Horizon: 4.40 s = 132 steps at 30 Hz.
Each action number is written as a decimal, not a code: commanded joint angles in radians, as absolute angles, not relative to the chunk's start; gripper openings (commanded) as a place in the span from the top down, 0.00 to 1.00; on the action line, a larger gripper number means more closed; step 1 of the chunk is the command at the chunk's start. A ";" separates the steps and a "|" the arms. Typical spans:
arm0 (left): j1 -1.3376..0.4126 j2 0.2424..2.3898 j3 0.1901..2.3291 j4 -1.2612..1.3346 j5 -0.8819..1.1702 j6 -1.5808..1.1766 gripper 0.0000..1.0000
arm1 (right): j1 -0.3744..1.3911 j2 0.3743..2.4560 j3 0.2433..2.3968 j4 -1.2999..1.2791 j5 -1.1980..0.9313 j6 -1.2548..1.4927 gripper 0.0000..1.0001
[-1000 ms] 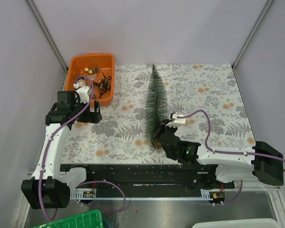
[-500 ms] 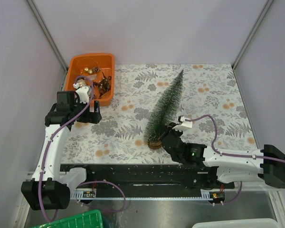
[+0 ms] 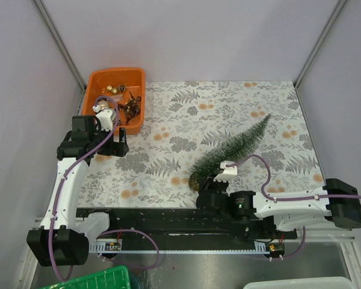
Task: Decorate the small christmas tree
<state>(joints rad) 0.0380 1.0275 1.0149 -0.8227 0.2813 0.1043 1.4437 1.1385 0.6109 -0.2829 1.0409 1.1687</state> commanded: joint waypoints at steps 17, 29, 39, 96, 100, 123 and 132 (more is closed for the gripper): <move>0.041 1.103 1.091 -0.769 0.322 0.084 0.01 | 1.508 0.979 0.949 -0.848 1.200 1.386 0.13; -0.034 1.206 1.183 -0.747 0.334 0.046 0.01 | 0.812 0.945 0.945 -1.185 0.738 1.416 0.00; -0.034 1.158 1.137 -0.735 0.325 0.081 0.01 | 0.295 1.098 1.029 -1.134 0.427 1.137 0.01; -0.032 1.134 1.092 -0.759 0.259 0.064 0.01 | 0.696 1.038 0.727 0.240 0.311 0.655 1.00; -0.032 1.143 1.100 -0.765 0.258 0.063 0.01 | 0.742 1.118 0.722 0.331 0.382 0.641 1.00; -0.032 1.161 1.108 -0.776 0.245 0.066 0.01 | 0.995 1.534 0.528 1.279 0.600 0.243 1.00; -0.032 1.141 1.081 -0.776 0.242 0.080 0.01 | 1.115 1.591 0.463 1.429 0.719 0.127 1.00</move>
